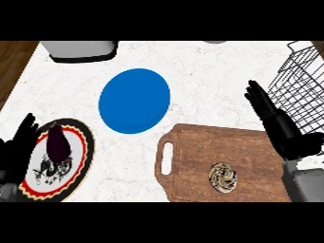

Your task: Pick the cupcake from the cutting board and place it in the basket

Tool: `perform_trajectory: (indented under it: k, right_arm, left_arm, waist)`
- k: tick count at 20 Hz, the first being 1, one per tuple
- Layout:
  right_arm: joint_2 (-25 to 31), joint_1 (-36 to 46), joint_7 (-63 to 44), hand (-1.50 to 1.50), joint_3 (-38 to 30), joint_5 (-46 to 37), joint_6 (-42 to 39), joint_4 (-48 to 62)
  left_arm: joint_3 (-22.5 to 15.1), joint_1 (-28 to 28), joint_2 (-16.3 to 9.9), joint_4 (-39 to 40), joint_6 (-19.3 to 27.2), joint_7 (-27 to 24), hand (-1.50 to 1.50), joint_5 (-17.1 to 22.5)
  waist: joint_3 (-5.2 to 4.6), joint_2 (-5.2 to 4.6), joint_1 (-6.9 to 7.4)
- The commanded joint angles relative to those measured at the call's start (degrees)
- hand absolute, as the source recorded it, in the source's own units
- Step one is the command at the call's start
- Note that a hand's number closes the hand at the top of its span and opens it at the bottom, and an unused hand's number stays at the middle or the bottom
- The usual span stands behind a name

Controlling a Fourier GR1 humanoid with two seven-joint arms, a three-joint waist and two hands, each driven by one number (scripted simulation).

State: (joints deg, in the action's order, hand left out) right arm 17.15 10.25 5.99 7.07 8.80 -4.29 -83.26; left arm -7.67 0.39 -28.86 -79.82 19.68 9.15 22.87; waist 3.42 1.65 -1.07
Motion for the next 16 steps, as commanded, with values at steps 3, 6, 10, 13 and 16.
perform_trajectory:
  k: [3,6,10,13,16]
  right_arm:
    - [-3.33,-5.35,15.39,1.50,-4.10,10.45,-9.97,4.06]
    - [-4.40,-6.03,20.55,1.50,-6.05,19.38,-20.91,6.00]
    - [-11.77,-8.94,41.26,-1.50,0.66,7.52,-18.35,-6.36]
    - [-15.32,-17.92,42.76,-1.50,2.88,-0.50,-6.48,-13.10]
    - [-11.59,-22.94,36.79,-1.50,1.97,-7.98,1.28,-18.02]
  left_arm:
    - [-2.79,-5.63,-2.42,-2.66,-0.29,0.81,0.00,-4.87]
    - [-5.13,-7.71,-3.89,-3.76,-2.65,-2.02,0.00,-8.06]
    - [-6.42,-7.04,-2.41,-3.46,-3.38,0.09,0.00,-7.19]
    - [-6.43,-10.77,-1.03,-0.21,-3.51,0.39,0.00,-8.23]
    - [-6.25,-9.38,-1.42,-0.69,-4.75,0.05,0.00,-7.75]
  waist:
    - [-3.05,-1.96,-0.13]
    - [-2.90,-2.14,-0.67]
    - [-3.18,-1.23,-1.21]
    - [-3.45,-1.31,-1.65]
    - [-3.55,-1.18,-1.28]
